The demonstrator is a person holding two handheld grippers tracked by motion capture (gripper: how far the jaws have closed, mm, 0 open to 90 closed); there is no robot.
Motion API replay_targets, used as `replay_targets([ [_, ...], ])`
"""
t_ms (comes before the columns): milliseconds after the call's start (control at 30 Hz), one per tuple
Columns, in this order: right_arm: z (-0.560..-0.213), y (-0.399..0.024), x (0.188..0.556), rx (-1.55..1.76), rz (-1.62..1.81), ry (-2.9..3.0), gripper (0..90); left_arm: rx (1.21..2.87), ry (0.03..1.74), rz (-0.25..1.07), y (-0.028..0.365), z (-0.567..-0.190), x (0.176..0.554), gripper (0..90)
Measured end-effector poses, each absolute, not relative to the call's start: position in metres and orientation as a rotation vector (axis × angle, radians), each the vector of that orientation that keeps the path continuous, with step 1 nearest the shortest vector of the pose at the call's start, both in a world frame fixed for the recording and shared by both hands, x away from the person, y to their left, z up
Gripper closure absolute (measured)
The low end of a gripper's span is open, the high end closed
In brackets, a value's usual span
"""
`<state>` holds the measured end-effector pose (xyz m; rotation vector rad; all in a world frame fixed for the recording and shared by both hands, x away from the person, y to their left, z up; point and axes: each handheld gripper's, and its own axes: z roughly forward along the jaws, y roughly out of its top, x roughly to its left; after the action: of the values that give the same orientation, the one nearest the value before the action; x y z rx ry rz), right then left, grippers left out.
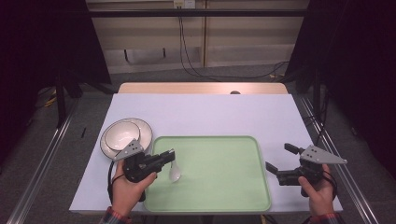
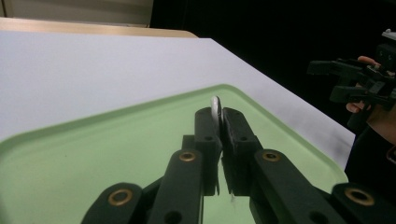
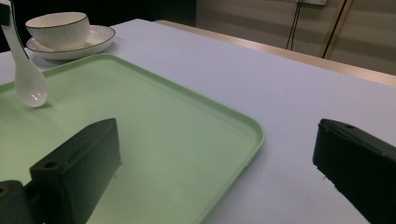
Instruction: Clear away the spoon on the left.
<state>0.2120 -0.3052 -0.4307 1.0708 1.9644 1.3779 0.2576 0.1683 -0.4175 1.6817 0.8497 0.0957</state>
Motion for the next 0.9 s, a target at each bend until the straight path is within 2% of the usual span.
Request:
replay_targets([
  [400,-0.431,-0.305,0.212,1.074,1.371,1.961,0.6,1.673,0.856,0.059,0.169,-0.422,0.259,85.1],
  [900,-0.432,-0.302,0.212,1.066,1.366,1.966,0.6,1.701,0.868,0.115,0.174,-0.430,0.275,81.1],
])
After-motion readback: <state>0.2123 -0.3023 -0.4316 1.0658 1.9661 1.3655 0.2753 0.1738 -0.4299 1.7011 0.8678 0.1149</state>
